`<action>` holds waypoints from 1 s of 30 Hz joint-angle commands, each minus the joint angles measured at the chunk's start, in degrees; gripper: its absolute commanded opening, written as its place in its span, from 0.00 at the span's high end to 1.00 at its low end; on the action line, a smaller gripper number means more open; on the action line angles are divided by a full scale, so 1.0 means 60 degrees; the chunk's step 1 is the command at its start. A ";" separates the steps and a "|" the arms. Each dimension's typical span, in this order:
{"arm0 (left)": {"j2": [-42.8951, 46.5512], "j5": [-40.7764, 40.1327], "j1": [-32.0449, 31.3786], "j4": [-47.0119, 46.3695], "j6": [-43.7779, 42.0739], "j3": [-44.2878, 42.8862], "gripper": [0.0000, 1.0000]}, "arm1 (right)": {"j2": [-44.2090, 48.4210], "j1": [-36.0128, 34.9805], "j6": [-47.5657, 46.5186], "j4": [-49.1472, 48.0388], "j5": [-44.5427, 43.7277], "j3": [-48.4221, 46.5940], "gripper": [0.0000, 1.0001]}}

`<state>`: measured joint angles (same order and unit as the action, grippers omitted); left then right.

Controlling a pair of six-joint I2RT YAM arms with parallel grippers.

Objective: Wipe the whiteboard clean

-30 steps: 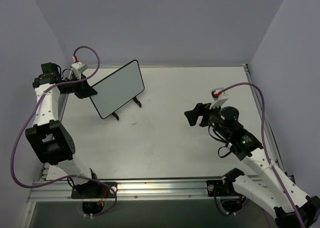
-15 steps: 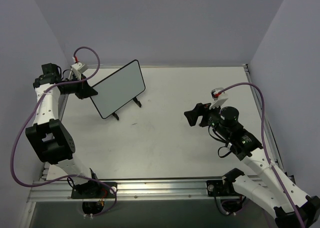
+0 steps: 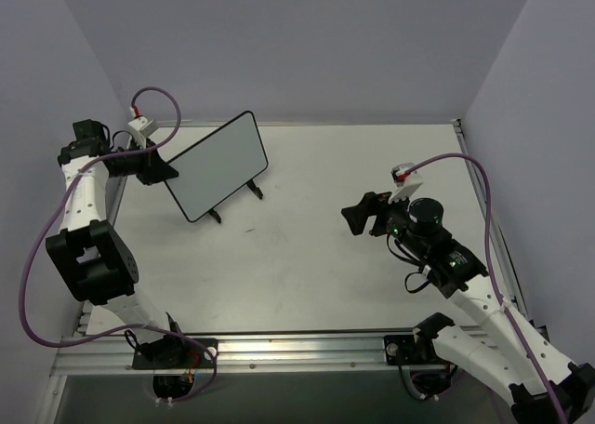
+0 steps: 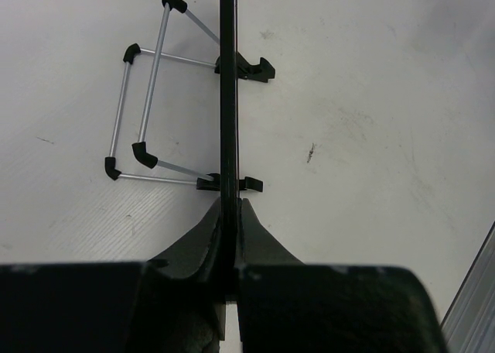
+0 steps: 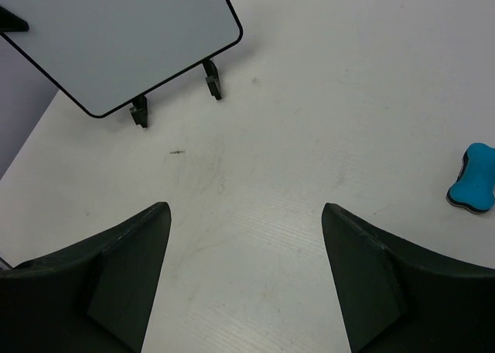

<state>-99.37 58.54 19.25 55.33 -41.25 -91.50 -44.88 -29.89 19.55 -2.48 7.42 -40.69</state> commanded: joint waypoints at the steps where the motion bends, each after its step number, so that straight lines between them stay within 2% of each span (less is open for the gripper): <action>1: 0.0141 0.0643 0.0030 -0.0506 -0.0418 0.0016 0.98 | -0.0005 -0.0131 0.0023 -0.0421 0.0140 0.0057 0.25; 20: -0.0254 -0.0762 -0.0058 -0.0110 -0.1561 0.0237 0.98 | -0.0093 -0.0175 0.0008 -0.0451 0.0257 0.0028 0.25; 30: 0.0111 -0.0514 -0.0043 0.0139 -0.1811 0.0220 0.98 | 0.0024 -0.0248 0.0008 -0.0451 0.0316 0.0043 0.25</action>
<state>-99.92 58.59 19.18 55.18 -48.42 -90.19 -45.36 -30.68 19.55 -2.81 8.40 -40.69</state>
